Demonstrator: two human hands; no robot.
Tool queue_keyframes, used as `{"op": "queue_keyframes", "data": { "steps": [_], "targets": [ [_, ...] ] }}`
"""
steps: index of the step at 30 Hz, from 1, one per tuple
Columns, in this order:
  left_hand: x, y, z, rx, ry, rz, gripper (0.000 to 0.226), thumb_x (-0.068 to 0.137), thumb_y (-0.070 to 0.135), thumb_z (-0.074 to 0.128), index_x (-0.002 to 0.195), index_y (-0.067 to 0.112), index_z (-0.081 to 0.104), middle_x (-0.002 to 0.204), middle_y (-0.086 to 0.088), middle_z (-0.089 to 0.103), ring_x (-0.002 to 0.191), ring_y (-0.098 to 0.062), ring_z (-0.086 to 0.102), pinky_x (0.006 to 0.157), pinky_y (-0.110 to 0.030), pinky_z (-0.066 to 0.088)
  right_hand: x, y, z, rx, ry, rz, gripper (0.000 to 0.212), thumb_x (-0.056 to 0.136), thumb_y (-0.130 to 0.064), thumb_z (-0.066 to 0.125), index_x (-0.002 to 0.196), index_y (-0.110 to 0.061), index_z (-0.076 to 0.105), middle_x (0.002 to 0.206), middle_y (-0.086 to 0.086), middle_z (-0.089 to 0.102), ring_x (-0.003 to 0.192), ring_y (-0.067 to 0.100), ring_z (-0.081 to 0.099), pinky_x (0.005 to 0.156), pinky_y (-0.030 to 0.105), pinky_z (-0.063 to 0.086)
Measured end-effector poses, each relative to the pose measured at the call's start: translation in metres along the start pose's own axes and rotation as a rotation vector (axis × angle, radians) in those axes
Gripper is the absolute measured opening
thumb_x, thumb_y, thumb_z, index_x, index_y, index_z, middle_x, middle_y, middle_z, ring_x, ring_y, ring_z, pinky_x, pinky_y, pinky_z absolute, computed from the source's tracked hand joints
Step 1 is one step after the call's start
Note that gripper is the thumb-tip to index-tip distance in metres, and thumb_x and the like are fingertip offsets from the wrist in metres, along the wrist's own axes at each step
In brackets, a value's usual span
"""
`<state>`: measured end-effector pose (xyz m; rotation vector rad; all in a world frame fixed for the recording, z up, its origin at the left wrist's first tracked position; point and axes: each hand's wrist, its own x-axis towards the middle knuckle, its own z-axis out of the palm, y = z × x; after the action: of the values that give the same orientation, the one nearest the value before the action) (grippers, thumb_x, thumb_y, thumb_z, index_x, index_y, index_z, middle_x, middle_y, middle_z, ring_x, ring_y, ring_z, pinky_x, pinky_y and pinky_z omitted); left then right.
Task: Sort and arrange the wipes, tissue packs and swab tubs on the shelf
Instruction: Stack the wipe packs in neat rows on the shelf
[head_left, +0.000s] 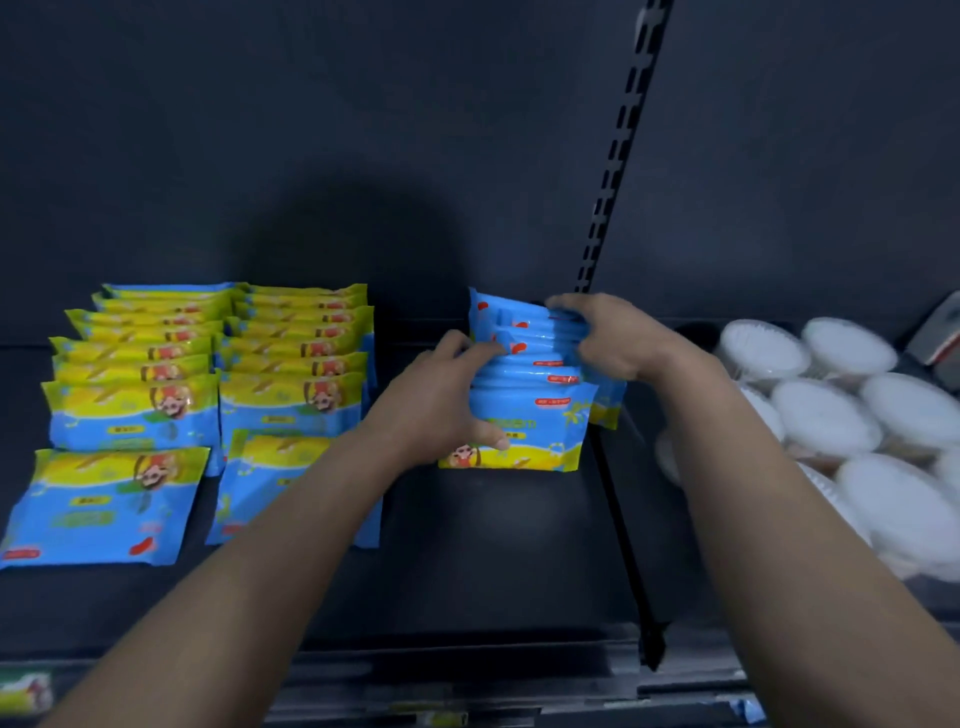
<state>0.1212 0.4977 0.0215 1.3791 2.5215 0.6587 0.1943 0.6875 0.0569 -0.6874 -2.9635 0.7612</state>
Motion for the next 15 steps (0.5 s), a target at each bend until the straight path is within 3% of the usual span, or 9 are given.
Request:
{"op": "queue_keyframes", "data": {
  "steps": [5,10,13,15],
  "targets": [
    [0.007,-0.012,-0.006,0.045,0.029,-0.011,0.095,0.06,0.041,0.081,0.141,0.038,0.03,0.128,0.007,0.037,0.115,-0.019,0.041,0.098,-0.035,0.038,0.026,-0.004,0.003,0.086,0.038,-0.09,0.059,0.076,0.011,0.052,0.125,-0.021,0.057,0.12,0.002,0.059,0.107,0.016,0.057,0.093,0.028,0.047],
    [0.002,-0.033,-0.019,0.148,0.086,-0.061,0.092,0.062,0.045,0.079,0.14,0.036,0.031,0.13,0.005,0.037,0.115,-0.021,0.04,0.097,-0.04,0.039,0.041,-0.017,0.018,0.214,0.031,-0.182,0.05,0.083,0.005,0.057,0.127,-0.018,0.056,0.127,0.003,0.058,0.116,0.016,0.055,0.1,0.028,0.044],
    [0.0,-0.041,-0.024,0.216,0.138,-0.075,0.09,0.064,0.043,0.079,0.14,0.033,0.032,0.133,0.003,0.036,0.119,-0.024,0.037,0.099,-0.038,0.037,0.04,-0.026,0.025,0.331,0.148,-0.219,0.04,0.091,0.001,0.048,0.128,-0.012,0.056,0.129,0.004,0.058,0.122,0.015,0.05,0.1,0.018,0.036],
    [0.001,-0.044,-0.026,0.221,0.141,-0.078,0.089,0.065,0.04,0.079,0.14,0.032,0.032,0.135,0.002,0.036,0.121,-0.024,0.036,0.1,-0.037,0.036,0.037,-0.027,0.029,0.357,0.273,-0.172,0.037,0.09,0.001,0.047,0.123,-0.009,0.059,0.126,0.007,0.06,0.119,0.019,0.052,0.101,0.021,0.036]
  ]
}}
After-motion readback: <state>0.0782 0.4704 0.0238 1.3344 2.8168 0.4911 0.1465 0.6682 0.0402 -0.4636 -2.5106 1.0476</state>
